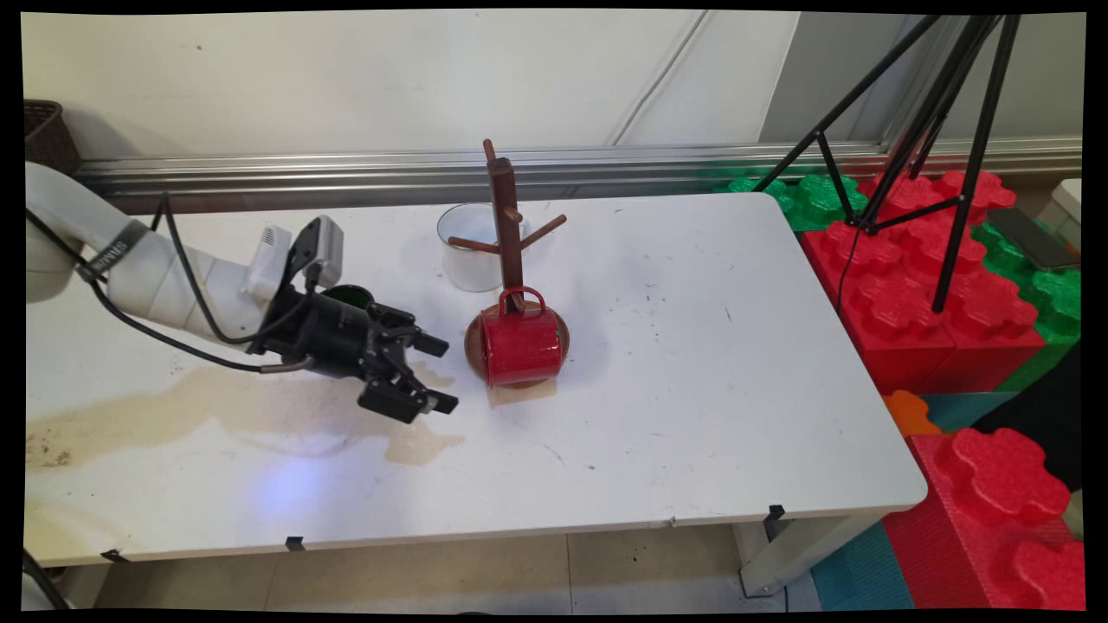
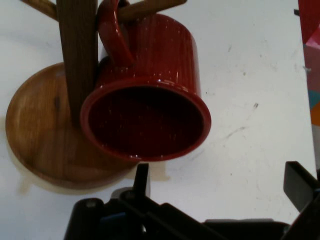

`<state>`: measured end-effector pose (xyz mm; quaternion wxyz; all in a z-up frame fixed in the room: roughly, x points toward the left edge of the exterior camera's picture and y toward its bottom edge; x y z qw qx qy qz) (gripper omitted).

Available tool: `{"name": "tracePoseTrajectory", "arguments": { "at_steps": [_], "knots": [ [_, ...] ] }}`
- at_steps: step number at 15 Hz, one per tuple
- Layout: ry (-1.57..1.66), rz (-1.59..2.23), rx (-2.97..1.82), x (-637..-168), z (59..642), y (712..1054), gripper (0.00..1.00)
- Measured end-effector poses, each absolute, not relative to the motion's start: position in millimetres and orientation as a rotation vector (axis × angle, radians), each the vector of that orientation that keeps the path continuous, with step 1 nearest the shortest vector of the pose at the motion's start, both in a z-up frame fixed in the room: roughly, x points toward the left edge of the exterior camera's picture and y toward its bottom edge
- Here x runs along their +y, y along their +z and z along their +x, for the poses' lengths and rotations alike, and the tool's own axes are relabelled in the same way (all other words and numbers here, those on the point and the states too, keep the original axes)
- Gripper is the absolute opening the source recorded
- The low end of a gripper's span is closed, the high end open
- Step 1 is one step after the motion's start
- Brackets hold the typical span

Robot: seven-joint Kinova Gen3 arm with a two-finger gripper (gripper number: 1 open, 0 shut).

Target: Pick up the red mug from the rack

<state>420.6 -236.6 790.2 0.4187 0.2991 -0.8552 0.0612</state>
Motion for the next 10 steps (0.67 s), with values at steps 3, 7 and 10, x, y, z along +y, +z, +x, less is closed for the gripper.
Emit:
{"name": "tracePoseTrajectory", "arguments": {
  "at_steps": [3, 7, 10],
  "knots": [
    [0.161, 0.763, -2.122, -237, 412, 784, 1.0],
    [0.172, 0.771, -2.11, -236, 404, 780, 1.0],
    [0.182, 0.779, -2.101, -236, 400, 779, 1.0]
  ]
}}
